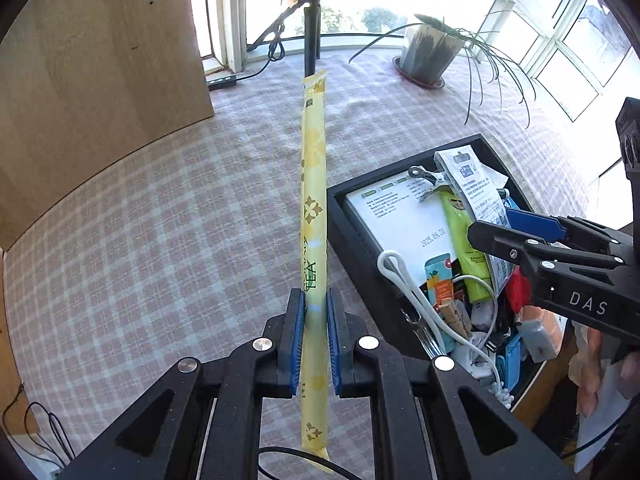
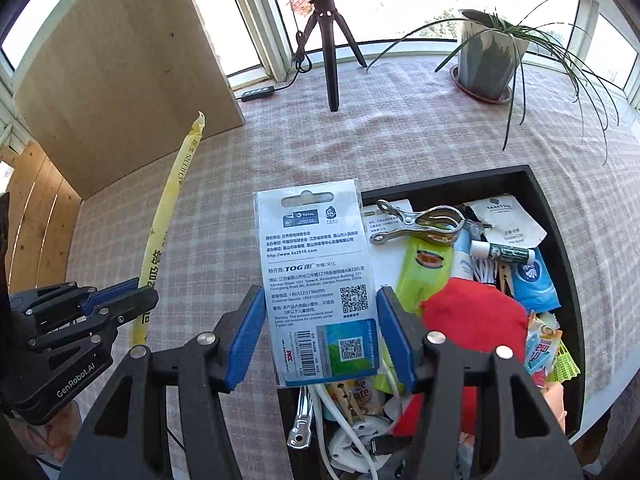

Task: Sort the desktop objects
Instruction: 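Carry the yellow packet and card package over the tray and open both tools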

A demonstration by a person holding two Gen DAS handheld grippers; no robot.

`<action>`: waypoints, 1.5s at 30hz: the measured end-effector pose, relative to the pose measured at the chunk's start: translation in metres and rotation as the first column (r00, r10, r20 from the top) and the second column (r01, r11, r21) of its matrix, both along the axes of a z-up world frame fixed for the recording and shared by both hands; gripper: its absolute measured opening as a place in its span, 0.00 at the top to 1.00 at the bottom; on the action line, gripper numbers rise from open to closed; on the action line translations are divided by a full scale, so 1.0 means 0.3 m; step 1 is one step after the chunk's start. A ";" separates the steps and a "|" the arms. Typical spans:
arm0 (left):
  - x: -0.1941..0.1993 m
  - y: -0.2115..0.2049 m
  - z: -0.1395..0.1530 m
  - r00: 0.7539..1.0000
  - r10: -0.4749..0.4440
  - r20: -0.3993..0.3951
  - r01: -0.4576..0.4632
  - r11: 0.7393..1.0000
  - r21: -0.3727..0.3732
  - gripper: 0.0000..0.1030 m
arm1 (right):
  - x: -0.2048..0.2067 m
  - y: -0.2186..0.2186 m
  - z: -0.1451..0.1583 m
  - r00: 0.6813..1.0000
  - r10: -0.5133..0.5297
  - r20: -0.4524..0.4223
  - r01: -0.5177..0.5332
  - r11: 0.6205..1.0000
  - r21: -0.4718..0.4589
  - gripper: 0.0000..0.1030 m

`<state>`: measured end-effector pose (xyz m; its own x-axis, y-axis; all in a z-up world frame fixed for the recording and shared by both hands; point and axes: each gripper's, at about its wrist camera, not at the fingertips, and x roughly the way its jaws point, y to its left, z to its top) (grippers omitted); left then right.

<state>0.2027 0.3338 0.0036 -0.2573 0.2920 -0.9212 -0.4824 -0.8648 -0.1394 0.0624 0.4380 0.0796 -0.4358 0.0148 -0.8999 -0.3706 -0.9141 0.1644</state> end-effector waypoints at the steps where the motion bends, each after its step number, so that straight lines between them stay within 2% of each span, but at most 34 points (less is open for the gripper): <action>1: 0.012 0.040 0.003 1.000 -0.021 0.002 0.021 1.000 0.004 0.90 | 0.033 0.033 0.012 1.000 -0.022 0.000 0.022 1.000 0.006 0.46; 11: 0.139 0.366 0.033 0.977 -0.212 -0.005 0.212 0.977 0.006 0.90 | 0.336 0.263 0.027 0.973 -0.229 0.024 0.228 0.973 0.038 0.46; 19: 0.143 0.485 0.013 0.966 -0.259 0.001 0.259 0.966 -0.003 0.89 | 0.470 0.371 0.009 0.945 -0.324 0.036 0.324 0.946 0.009 0.46; 20: 0.143 0.493 0.016 0.965 -0.263 -0.002 0.263 0.965 0.001 0.88 | 0.473 0.372 0.008 0.947 -0.319 0.030 0.320 0.948 -0.005 0.45; 21: 0.140 0.498 0.017 0.964 -0.265 -0.001 0.265 0.964 0.002 0.78 | 0.472 0.372 0.007 0.950 -0.311 0.025 0.312 0.950 -0.024 0.45; 22: 0.136 0.500 0.019 0.966 -0.260 0.002 0.260 0.966 0.000 0.58 | 0.471 0.372 0.005 0.950 -0.310 0.034 0.311 0.950 -0.029 0.43; 24: 0.139 0.495 0.039 0.965 -0.260 -0.019 0.260 0.966 0.007 0.44 | 0.469 0.365 0.013 0.948 -0.315 0.043 0.316 0.949 -0.005 0.41; 27: 0.146 0.490 0.060 0.963 -0.264 -0.048 0.263 0.965 -0.020 0.44 | 0.470 0.357 0.030 0.945 -0.327 0.025 0.327 0.945 0.012 0.39; 35: 0.126 0.424 0.062 0.974 -0.226 -0.031 0.225 0.974 -0.025 0.44 | 0.442 0.317 0.049 0.952 -0.304 0.019 0.304 0.952 0.017 0.38; 45: 0.166 0.230 0.107 0.986 -0.136 -0.096 0.132 0.990 -0.039 0.44 | 0.362 0.144 0.079 0.976 -0.217 -0.001 0.216 0.973 0.076 0.38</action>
<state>0.2525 0.4027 0.0355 -0.3074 0.3004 -0.9029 -0.6041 -0.7948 -0.0587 0.1711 0.4811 0.1032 -0.4079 0.1758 -0.8959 -0.5621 -0.8216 0.0947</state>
